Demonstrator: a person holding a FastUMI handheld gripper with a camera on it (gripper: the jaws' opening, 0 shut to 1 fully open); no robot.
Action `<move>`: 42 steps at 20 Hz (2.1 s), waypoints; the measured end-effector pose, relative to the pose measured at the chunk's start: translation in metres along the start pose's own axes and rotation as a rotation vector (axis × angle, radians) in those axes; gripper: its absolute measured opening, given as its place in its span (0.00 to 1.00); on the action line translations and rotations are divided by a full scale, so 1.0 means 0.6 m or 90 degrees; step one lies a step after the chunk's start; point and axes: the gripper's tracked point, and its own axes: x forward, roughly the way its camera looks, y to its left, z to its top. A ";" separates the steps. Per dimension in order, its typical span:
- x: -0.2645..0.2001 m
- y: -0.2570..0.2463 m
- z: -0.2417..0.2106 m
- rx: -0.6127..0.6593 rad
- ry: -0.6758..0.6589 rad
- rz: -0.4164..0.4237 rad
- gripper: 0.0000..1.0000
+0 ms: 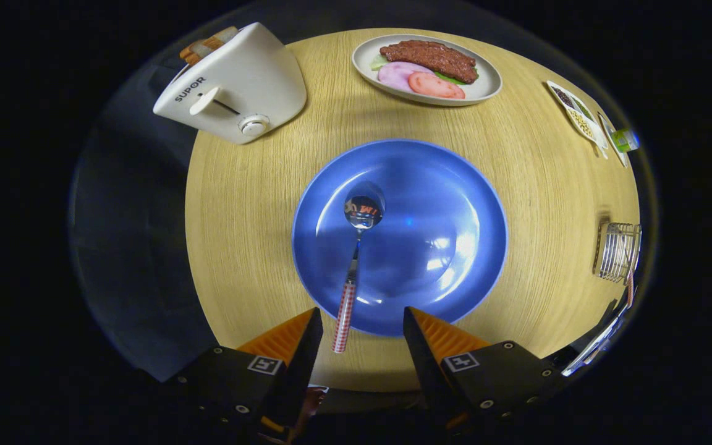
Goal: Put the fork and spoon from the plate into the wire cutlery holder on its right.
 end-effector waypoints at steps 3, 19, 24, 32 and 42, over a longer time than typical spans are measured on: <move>0.023 0.005 0.000 -0.002 -0.003 -0.017 0.70; 0.025 -0.028 -0.012 -0.092 -0.027 -0.020 0.09; -0.049 -0.113 -0.006 -0.096 -0.062 -0.007 0.09; -0.194 -0.371 -0.033 -0.048 -0.109 -0.062 0.08; -0.294 -0.610 -0.084 -0.015 -0.096 -0.111 0.08</move>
